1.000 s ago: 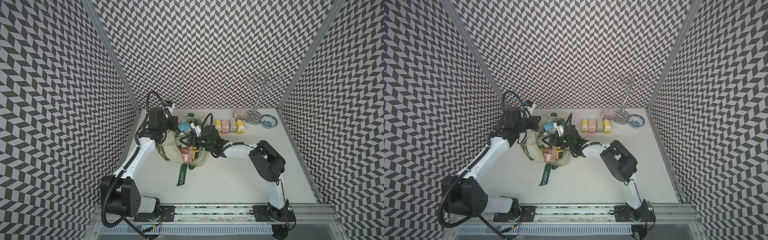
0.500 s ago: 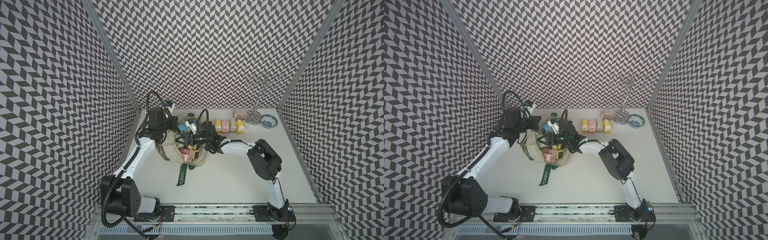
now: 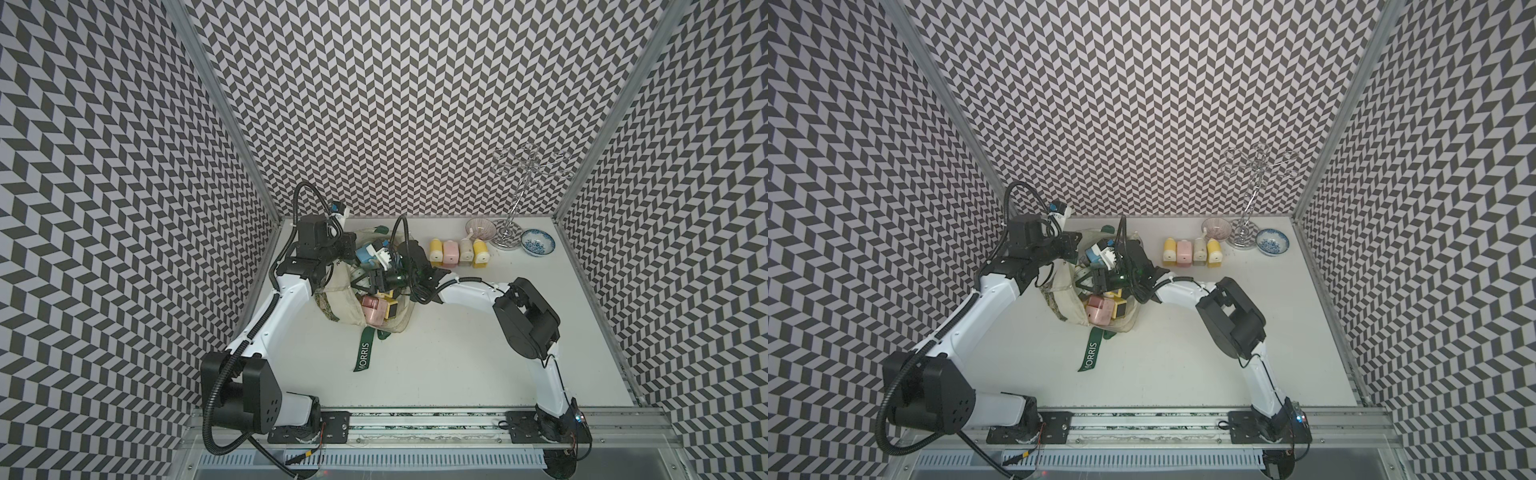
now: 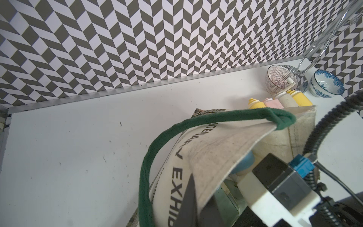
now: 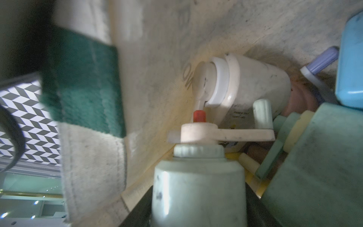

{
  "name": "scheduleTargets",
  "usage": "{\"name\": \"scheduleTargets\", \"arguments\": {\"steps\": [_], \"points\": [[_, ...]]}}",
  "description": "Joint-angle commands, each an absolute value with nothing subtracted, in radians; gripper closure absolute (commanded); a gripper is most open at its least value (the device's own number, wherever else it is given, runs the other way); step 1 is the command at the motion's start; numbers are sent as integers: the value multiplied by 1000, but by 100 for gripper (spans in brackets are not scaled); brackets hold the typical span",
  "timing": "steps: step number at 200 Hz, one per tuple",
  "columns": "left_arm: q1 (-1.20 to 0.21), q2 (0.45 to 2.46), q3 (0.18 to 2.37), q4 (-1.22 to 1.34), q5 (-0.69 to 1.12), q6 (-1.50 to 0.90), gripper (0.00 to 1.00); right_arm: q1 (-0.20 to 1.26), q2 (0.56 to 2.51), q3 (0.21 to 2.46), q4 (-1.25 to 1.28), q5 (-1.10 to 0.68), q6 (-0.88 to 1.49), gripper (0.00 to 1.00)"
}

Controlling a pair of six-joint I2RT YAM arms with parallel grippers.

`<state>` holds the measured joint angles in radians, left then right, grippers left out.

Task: Take out the pencil sharpeners from the tote bags
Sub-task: Pick up the pencil sharpener from the canvas bag.

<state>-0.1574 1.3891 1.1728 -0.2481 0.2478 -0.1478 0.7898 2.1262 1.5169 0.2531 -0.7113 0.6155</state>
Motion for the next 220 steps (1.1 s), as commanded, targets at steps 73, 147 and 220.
{"name": "scheduleTargets", "arguments": {"steps": [73, 147, 220], "points": [[-170, 1362, 1223, -154, 274, -136, 100, 768, 1816, 1434, 76, -420, 319, 65], [-170, 1363, 1223, -155, 273, -136, 100, 628, 1429, 1229, -2, -140, 160, 66], [-170, 1363, 1223, -154, 273, -135, 100, 341, 1391, 1149, -89, 202, 93, 67]]}}
